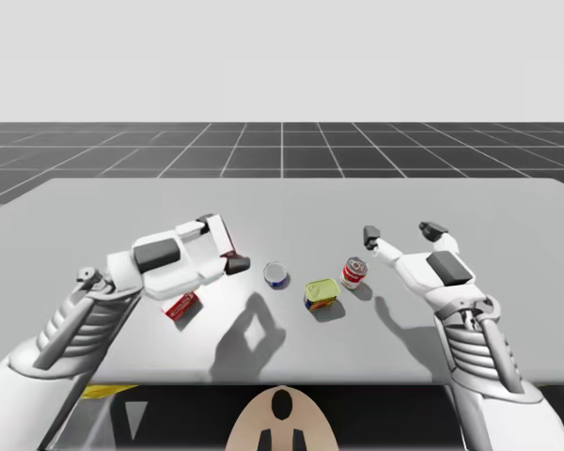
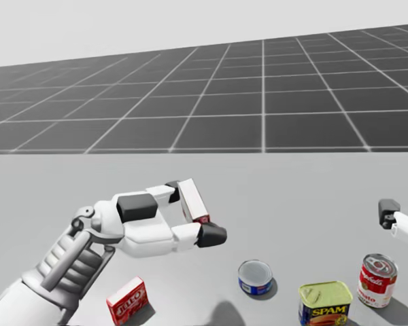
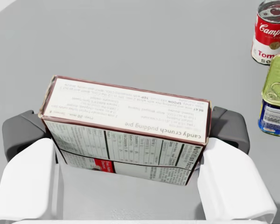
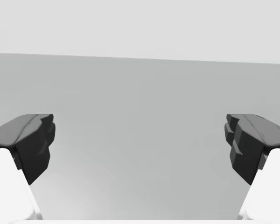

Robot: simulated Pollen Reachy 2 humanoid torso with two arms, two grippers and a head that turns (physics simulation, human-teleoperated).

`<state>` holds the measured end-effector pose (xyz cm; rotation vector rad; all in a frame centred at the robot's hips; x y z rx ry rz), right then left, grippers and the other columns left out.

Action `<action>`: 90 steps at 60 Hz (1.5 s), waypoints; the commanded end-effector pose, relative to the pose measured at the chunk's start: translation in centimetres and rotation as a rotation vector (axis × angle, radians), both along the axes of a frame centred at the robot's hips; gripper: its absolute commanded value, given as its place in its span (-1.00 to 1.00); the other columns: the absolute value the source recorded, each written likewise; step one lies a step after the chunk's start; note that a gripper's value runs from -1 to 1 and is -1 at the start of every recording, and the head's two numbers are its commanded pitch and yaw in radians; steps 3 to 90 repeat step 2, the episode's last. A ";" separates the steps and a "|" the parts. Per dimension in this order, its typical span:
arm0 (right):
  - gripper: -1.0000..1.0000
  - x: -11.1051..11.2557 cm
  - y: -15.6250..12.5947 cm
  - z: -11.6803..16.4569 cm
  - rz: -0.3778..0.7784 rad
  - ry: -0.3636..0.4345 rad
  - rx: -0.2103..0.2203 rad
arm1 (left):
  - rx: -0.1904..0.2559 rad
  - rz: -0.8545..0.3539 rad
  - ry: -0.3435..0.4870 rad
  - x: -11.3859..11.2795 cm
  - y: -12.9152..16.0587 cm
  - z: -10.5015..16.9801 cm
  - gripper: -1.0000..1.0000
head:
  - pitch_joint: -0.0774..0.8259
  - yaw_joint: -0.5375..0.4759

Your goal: Lift the pudding box off the table.

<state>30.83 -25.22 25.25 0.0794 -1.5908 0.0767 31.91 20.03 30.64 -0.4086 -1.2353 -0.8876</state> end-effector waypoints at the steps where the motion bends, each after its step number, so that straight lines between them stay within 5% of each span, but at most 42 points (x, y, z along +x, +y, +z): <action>1: -1.00 -0.3 0.2 0.0 0.058 0.011 0.026 | -0.046 0.021 -0.178 0.1 -0.2 7.8 0.97 | -0.10 0.43; 90: -1.00 -0.3 0.2 0.0 0.054 0.016 0.028 | -0.052 0.020 -0.184 0.0 -0.2 8.3 0.97 | -0.10 0.43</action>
